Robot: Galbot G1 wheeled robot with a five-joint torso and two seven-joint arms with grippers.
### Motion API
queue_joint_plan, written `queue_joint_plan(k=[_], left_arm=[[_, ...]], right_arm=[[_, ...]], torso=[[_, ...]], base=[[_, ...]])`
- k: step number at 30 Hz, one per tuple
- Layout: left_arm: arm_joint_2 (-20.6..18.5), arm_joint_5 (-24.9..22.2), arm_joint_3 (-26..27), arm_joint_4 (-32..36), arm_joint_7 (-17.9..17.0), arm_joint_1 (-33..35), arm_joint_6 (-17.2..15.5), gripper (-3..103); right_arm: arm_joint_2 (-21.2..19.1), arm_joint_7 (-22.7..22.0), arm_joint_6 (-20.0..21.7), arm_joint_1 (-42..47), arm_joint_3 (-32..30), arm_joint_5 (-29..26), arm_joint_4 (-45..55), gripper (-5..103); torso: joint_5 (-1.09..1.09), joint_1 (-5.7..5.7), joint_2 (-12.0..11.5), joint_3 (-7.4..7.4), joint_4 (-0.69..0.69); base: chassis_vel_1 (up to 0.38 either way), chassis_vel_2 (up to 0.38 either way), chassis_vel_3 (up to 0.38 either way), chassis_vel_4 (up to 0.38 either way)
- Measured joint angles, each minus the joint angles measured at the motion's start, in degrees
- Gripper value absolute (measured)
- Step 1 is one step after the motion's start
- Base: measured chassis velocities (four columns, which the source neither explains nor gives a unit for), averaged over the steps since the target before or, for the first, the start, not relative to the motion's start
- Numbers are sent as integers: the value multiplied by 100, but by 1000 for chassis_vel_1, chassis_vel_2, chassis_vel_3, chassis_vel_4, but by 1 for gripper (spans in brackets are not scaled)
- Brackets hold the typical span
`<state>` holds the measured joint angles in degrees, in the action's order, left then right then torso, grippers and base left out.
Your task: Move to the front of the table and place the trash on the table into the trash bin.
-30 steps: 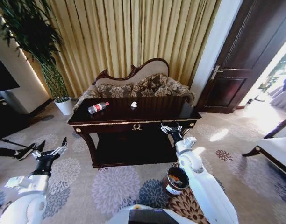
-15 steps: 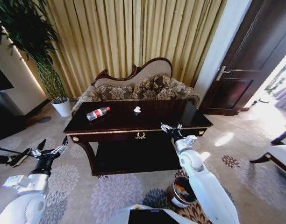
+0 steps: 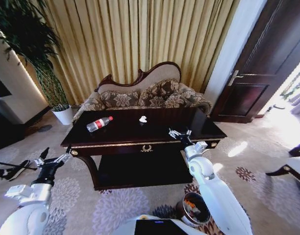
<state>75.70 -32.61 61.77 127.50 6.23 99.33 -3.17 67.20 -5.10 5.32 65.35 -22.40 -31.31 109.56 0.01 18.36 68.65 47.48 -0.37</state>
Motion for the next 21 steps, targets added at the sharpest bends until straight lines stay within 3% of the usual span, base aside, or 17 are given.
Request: queue_joint_plan(k=[12,15,17,21], left_arm=[[25,5,-20,-46,29,14,41,100],[24,9,-31,-48,32,16,44,100],[20,19,-43,-44,33,8,36,100],[5,20,-41,7,31,12,5,100]], right_arm=[[-53,-18,15,-4,26,10,-13,100],[-111,-60,178,-49,73,-9,54,100],[-263,-144,571,-220,169,-141,206,100],[-509,-280,950,-487,321,-423,340,100]], torso=[[-1,4,-3,2,-3],[-2,4,-3,2,-1],[-2,1,-1,0,-2],[-1,-1,1,-1,0]], base=[[-123,124,118,-123],[0,0,0,0],[0,0,0,0],[0,0,0,0]])
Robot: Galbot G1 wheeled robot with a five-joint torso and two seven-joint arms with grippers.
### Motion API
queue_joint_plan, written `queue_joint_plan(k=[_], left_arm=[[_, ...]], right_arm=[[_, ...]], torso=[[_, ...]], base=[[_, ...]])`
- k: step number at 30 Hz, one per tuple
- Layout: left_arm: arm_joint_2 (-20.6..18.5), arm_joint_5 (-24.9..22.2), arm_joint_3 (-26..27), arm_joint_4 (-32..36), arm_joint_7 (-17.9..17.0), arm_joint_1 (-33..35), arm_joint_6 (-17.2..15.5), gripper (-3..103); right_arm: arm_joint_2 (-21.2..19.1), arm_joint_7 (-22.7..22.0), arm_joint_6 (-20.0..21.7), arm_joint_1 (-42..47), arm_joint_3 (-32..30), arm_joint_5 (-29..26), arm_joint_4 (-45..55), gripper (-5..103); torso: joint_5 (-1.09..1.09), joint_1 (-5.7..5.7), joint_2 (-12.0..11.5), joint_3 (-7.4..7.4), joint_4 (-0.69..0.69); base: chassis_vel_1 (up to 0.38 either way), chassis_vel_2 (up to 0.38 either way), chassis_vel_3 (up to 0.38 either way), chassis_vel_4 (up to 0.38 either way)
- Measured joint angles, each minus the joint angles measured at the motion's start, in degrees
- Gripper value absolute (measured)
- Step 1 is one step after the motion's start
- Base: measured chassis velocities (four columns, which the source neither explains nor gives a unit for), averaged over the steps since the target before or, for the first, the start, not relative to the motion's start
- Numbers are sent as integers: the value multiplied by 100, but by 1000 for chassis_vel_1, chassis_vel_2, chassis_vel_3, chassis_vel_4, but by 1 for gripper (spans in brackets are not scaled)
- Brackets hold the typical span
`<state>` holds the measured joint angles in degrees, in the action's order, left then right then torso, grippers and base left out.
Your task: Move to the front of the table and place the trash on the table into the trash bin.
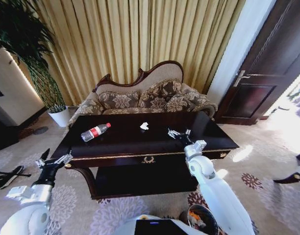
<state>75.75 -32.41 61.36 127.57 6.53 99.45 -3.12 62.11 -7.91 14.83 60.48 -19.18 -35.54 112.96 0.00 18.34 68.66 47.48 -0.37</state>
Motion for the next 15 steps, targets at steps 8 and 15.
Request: queue_joint_plan(k=[8,15], left_arm=[[-172,-6,164,424,-228,30,-577,100],[-279,-44,179,485,-377,-30,-650,100]], right_arm=[[-534,-273,497,-983,646,-780,-412,100],[-434,-310,603,-1462,1207,-907,-919,100]], torso=[[0,4,-2,2,0],[0,3,-2,2,-1]], base=[[0,0,0,0],[0,0,0,0]])
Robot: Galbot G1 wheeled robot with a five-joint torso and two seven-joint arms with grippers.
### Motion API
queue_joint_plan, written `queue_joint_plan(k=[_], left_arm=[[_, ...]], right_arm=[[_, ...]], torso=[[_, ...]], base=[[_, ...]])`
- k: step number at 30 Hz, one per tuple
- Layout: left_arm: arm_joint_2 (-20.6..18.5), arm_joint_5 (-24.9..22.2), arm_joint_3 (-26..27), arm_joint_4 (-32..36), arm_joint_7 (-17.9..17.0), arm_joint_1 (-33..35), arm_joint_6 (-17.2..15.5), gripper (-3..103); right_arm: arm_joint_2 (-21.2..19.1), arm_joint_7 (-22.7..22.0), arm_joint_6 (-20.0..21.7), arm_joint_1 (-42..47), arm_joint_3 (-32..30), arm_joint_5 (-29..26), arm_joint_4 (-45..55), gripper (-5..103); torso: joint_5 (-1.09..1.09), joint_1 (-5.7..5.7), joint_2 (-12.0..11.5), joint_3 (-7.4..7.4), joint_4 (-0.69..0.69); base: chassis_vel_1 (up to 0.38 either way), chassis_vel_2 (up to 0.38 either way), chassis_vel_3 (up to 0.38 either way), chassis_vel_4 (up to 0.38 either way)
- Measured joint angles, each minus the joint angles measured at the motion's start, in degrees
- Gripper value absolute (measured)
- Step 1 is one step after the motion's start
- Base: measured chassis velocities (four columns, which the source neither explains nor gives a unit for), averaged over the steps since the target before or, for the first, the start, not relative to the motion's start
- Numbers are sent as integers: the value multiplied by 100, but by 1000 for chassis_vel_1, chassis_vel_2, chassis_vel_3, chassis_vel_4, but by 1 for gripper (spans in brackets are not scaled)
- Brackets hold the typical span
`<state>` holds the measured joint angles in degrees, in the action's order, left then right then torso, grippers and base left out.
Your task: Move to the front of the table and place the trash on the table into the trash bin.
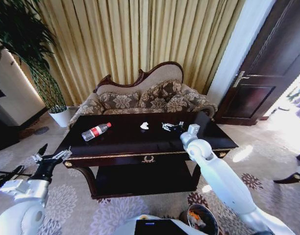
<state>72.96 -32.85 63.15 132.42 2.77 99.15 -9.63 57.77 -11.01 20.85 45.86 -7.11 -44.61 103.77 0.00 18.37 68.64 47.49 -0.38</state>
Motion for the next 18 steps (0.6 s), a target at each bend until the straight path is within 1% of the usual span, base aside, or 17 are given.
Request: queue_joint_plan(k=[1,4,5,9,10,12,14,18], left_arm=[[0,0,0,0,0,0,0,100],[52,30,-26,7,-5,6,11,100],[52,30,-26,7,-5,6,11,100],[129,59,-36,38,-5,23,29,100],[129,59,-36,38,-5,23,29,100],[173,67,-36,39,-4,28,39,100],[186,68,-36,39,-4,29,42,100],[232,73,-39,39,-4,30,46,100]], right_arm=[[0,0,0,0,0,0,0,100],[144,-41,62,-322,406,-1,-283,100],[144,-41,62,-322,406,-1,-283,100],[236,-27,78,-749,813,-3,-556,100],[236,-27,78,-749,813,-3,-556,100],[240,11,78,-1043,1084,-7,-688,100],[231,29,84,-1147,1182,-8,-733,100],[210,-24,209,-1550,1619,-93,-891,100]], torso=[[0,0,0,0,0],[0,0,0,0,1],[0,0,0,0,1],[0,0,0,0,1],[0,0,0,0,1],[0,0,0,0,1],[0,0,0,0,1],[0,0,0,0,1]], base=[[0,0,0,0],[0,0,0,0],[0,0,0,0],[0,0,0,0],[0,0,0,0],[0,0,0,0],[0,0,0,0],[0,0,0,0]])
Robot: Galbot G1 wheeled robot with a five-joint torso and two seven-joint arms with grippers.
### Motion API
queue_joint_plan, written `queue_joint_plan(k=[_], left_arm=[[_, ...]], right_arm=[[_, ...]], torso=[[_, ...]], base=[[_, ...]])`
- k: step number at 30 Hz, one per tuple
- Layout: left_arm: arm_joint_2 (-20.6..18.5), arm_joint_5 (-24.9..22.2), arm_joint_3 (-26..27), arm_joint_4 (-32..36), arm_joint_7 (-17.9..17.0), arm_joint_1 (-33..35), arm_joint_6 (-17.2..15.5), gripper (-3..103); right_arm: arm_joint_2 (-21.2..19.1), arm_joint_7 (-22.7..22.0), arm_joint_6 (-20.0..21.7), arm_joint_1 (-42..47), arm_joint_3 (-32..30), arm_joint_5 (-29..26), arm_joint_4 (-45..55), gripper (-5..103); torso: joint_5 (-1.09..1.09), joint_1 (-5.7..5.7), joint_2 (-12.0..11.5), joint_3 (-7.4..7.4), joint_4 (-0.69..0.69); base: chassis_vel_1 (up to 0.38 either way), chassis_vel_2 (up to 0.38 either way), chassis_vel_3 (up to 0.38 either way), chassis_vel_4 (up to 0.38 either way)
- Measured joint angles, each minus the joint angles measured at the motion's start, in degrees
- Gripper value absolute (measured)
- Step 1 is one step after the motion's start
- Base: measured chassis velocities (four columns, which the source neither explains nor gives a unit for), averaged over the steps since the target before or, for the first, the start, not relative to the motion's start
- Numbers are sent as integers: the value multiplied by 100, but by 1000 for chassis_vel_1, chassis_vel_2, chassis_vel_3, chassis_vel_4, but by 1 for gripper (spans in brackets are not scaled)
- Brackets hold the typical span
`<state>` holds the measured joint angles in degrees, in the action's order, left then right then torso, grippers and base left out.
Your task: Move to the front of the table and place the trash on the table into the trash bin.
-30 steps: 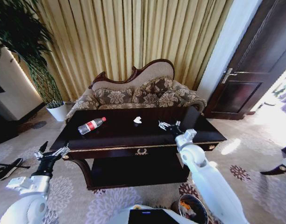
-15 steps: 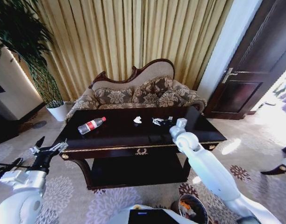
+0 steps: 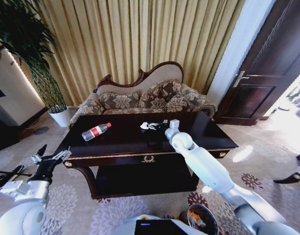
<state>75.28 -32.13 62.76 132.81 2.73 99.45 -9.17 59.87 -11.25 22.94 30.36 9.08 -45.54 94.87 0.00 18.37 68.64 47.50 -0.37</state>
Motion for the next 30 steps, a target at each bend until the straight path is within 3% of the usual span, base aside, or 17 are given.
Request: queue_joint_plan(k=[4,7,12,30], left_arm=[[11,3,-3,-2,1,-2,2,100],[37,8,-3,-6,2,3,7,100],[101,54,-4,-33,9,36,77,100],[147,85,-7,-88,27,58,155,100]], right_arm=[[-21,-218,303,-252,303,-244,-60,100],[-55,-472,768,-568,652,-521,-99,100],[36,-777,1019,-790,890,-610,-295,100],[314,-912,1026,-900,1047,-601,-690,102]], torso=[[0,0,0,0,0],[0,0,0,0,-1],[0,0,0,0,0],[0,0,0,0,0]], base=[[0,0,0,0],[0,0,0,0],[0,0,0,0],[0,0,0,0]])
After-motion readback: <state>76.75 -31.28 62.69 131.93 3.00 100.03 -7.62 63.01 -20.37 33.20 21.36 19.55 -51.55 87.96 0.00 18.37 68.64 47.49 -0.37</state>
